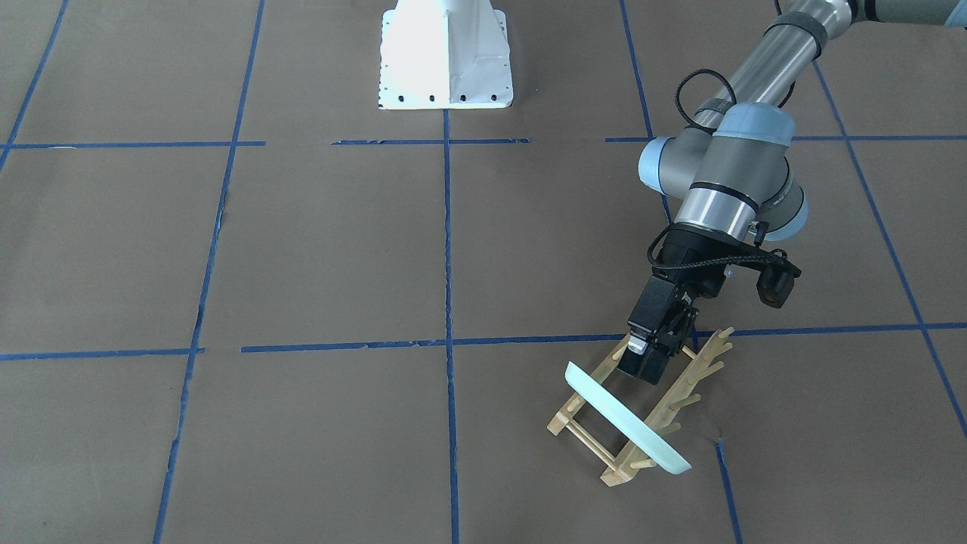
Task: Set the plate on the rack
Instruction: 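Lower the plate into a rack slot and open the left gripper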
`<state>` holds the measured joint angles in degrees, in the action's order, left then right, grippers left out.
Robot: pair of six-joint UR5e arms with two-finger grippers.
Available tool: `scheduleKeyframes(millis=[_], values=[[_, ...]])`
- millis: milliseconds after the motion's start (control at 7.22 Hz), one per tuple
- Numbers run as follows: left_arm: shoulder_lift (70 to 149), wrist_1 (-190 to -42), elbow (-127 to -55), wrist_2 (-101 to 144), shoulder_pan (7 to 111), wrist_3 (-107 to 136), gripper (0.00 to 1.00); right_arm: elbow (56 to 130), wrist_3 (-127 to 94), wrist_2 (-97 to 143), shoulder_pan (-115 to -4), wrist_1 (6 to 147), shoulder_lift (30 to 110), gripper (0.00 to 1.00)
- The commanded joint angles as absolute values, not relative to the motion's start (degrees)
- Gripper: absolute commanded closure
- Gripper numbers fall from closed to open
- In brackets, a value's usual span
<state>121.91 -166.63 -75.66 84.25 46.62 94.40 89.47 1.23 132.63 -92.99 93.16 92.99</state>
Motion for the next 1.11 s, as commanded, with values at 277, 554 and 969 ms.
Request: scheduleKeyframes(millis=[277,554,969], values=[[119.62,-144.76,-88.02,102.33,55.77,66.17,0.0,89.47,1.23,132.63,-92.99,93.16,92.9,0.0],[115.34,-139.06,-93.75,104.24,57.92,57.76,0.0,89.47,1.23,132.63,-92.99,93.16,92.99,0.0],[107.85,-134.25,-96.24,119.91,67.98,48.41,0.0,89.47,1.23,132.63,-92.99,93.16,92.99,0.0]])
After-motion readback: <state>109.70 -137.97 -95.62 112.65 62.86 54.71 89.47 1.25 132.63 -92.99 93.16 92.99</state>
